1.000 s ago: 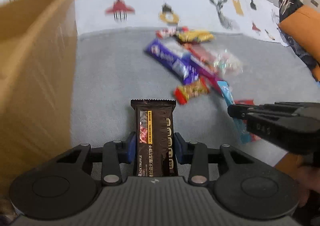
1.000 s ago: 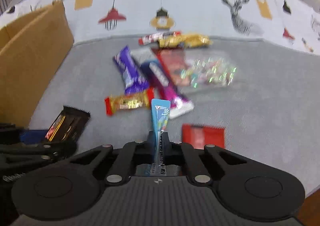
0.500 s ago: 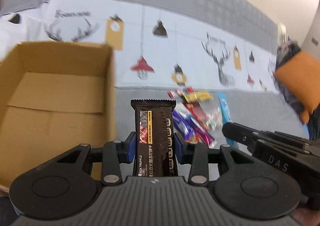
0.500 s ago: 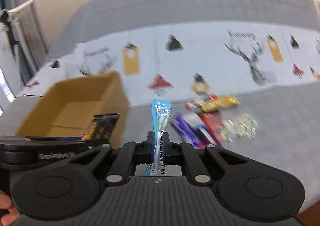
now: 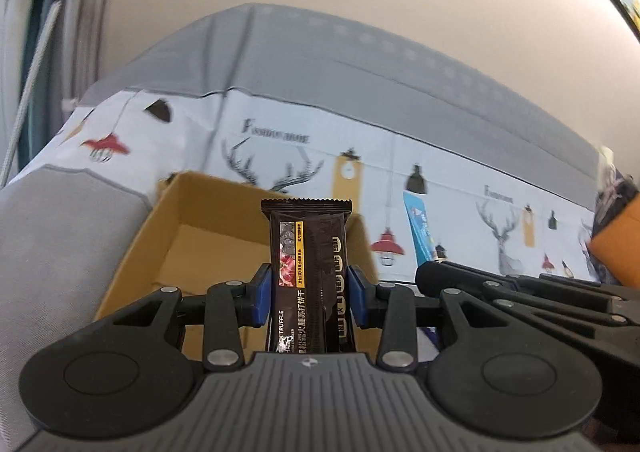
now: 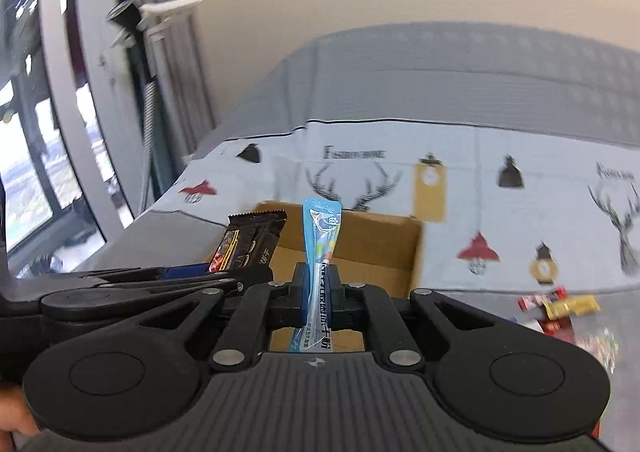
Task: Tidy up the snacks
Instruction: 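Carry both snacks over the cardboard box and open both tools to drop them, then grasp the small yellow candy with the left tool while the right grasps the red packet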
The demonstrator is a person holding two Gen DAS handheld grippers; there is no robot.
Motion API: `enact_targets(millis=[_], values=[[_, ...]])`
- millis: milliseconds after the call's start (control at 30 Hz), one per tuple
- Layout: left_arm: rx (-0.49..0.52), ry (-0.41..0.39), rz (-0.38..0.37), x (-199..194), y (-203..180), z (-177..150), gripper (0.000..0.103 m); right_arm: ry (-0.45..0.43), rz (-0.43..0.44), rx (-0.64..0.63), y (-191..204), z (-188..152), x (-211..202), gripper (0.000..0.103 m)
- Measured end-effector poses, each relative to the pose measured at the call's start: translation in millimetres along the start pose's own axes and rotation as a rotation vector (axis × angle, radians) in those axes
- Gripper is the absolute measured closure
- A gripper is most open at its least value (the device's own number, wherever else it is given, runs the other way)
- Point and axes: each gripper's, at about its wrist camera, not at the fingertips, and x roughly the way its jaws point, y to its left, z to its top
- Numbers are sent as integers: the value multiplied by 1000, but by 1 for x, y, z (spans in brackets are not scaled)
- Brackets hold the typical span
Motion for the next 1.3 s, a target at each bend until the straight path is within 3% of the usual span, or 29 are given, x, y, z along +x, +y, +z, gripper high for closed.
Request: enact_targets(millis=[200, 467, 667, 867, 933, 967, 1000, 1033, 1133, 1300], values=[[-41, 71, 38, 26, 43, -14, 60, 72, 25, -25, 24, -6, 36, 95], [-57, 244, 116, 77, 86, -61, 60, 228, -5, -51, 38, -42, 97, 95], [-29, 263, 149, 83, 96, -73, 60, 351, -10, -39, 37, -73, 128, 95], [-9, 266, 156, 85, 91, -73, 60, 369, -12, -39, 37, -83, 132, 93], [-12, 269, 149, 85, 88, -71, 56, 366, -7, -32, 36, -82, 132, 85], [-43, 299, 138, 83, 87, -70, 39, 367, -4, -22, 35, -80, 132, 69], [-58, 289, 139, 80, 87, -67, 16, 365, 2, -6, 32, -79, 131, 58], [-61, 270, 145, 75, 84, -64, 8, 349, 13, 6, 30, -78, 127, 47], [-20, 207, 174, 60, 67, -56, 3, 304, 28, 25, 21, -73, 111, 38], [2, 214, 136, 49, 36, -50, 1, 247, 6, 57, -4, -69, 79, 18]])
